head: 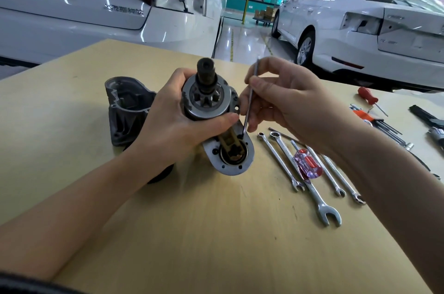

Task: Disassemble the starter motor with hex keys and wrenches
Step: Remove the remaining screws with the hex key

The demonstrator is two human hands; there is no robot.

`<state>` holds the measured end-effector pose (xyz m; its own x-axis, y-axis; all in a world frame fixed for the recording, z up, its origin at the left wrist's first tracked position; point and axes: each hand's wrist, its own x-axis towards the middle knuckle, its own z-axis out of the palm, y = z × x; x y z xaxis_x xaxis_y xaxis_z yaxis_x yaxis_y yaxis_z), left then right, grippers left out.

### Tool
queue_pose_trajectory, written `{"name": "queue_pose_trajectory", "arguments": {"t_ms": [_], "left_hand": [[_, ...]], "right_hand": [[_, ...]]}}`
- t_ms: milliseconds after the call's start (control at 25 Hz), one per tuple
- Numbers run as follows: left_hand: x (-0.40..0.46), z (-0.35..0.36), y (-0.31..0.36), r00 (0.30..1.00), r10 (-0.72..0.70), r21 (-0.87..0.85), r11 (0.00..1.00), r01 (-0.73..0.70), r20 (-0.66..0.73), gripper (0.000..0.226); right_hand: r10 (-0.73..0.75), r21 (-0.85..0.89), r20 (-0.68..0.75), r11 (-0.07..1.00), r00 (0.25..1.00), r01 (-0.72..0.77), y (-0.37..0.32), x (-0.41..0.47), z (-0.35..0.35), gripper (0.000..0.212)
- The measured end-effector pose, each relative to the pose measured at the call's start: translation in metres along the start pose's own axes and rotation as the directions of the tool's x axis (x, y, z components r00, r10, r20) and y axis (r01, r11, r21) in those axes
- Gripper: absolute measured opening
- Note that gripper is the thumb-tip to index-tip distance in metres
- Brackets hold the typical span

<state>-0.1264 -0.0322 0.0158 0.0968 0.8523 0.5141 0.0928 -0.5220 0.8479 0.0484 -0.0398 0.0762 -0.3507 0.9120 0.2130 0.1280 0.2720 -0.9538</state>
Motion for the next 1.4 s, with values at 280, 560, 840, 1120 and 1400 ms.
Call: {"name": "queue_pose_trajectory", "arguments": {"t_ms": [280,560,840,1120,1400], "left_hand": [[0.002,0.000,-0.001,0.999,0.010,-0.081,0.997,-0.006,0.046,0.089],[-0.023,0.017,0.000,0.992,0.075,0.191,0.980,-0.055,-0.097,0.083],[-0.031,0.017,-0.009,0.930,0.230,0.545,0.760,-0.355,0.285,0.074],[-0.027,0.008,-0.003,0.844,0.239,0.720,0.441,-0.535,0.480,0.050],[-0.009,-0.009,-0.009,0.741,0.153,0.622,0.448,-0.642,0.654,0.062]], "right_hand": [[-0.138,-0.503,0.062,0.851,0.989,0.150,-0.013,0.013,0.014,0.021],[-0.023,-0.007,-0.393,1.000,0.919,0.022,0.004,-0.012,-0.012,0.013],[0.195,0.437,-0.406,0.900,0.893,0.002,0.046,-0.051,-0.039,0.016],[0.311,0.617,-0.291,0.784,0.905,-0.071,0.064,-0.054,-0.038,0.014],[0.271,0.549,-0.236,0.830,0.933,-0.102,0.068,-0.057,-0.015,0.015]]}}
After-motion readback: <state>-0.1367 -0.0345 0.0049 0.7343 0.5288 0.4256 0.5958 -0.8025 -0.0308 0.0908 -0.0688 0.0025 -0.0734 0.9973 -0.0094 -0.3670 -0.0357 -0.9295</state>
